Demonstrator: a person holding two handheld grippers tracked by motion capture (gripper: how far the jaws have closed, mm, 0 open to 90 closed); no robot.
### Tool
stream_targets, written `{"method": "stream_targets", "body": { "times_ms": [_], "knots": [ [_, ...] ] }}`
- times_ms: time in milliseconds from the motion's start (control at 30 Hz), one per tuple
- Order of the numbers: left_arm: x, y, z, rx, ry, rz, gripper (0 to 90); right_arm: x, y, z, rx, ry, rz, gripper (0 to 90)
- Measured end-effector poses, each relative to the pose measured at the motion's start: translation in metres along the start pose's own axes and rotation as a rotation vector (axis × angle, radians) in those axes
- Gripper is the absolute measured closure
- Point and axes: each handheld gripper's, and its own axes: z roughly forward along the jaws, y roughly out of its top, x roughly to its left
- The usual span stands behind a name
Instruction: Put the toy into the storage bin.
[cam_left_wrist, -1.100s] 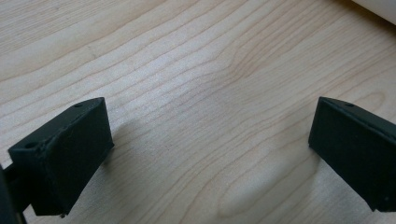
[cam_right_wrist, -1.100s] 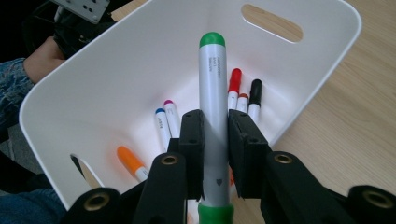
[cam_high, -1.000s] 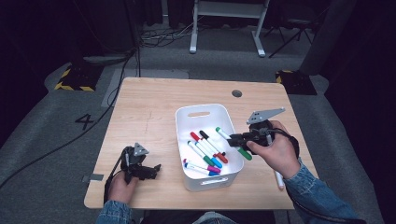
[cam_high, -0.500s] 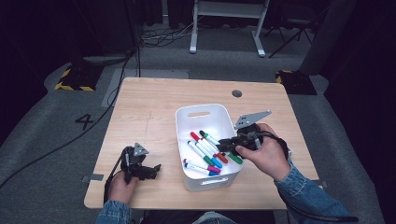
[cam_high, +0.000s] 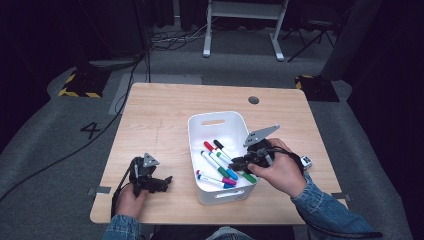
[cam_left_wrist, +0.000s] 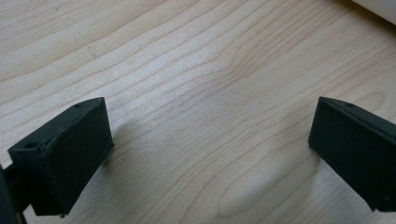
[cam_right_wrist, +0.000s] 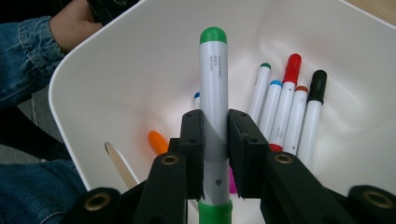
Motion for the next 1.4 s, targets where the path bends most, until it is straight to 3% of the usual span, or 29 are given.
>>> {"method": "stream_targets", "body": {
  "times_ms": [33, 367, 467, 733, 800, 833, 900, 933, 1100, 1400],
  "knots": [
    [0.000, 0.000, 0.000, 0.000, -0.001, 0.000, 0.0, -0.001, 0.000, 0.002, 0.007, 0.001, -0.018, 77.2],
    [0.000, 0.000, 0.000, 0.000, 0.001, 0.001, 0.0, 0.002, 0.002, 0.018, 0.093, -0.002, -0.030, 77.2],
    [0.000, 0.000, 0.000, 0.001, 0.000, 0.000, 0.0, -0.001, 0.002, 0.025, 0.098, -0.001, -0.071, 77.1],
    [0.000, 0.000, 0.000, 0.000, 0.000, 0.000, 0.0, 0.001, 0.005, 0.034, 0.162, 0.006, -0.101, 73.9],
    [0.000, 0.000, 0.000, 0.000, 0.000, 0.001, 0.0, 0.000, 0.004, 0.039, 0.134, -0.004, -0.122, 48.6],
    [0.000, 0.000, 0.000, 0.001, 0.000, 0.000, 0.0, 0.000, 0.004, 0.040, 0.113, -0.008, -0.125, 44.4],
    [0.000, 0.000, 0.000, 0.000, 0.001, 0.000, 0.0, 0.003, 0.004, 0.037, 0.089, -0.011, -0.078, 37.9],
    [0.000, 0.000, 0.000, 0.000, 0.001, 0.001, 0.0, 0.002, 0.005, 0.035, 0.059, -0.009, -0.086, 35.9],
    [0.000, 0.000, 0.000, 0.000, 0.002, 0.001, 0.0, -0.003, 0.008, 0.017, -0.024, -0.036, -0.077, 36.4],
    [0.000, 0.000, 0.000, 0.000, 0.002, 0.001, 0.0, -0.026, 0.001, -0.016, -0.091, -0.081, 0.000, 37.2]
  ]
}}
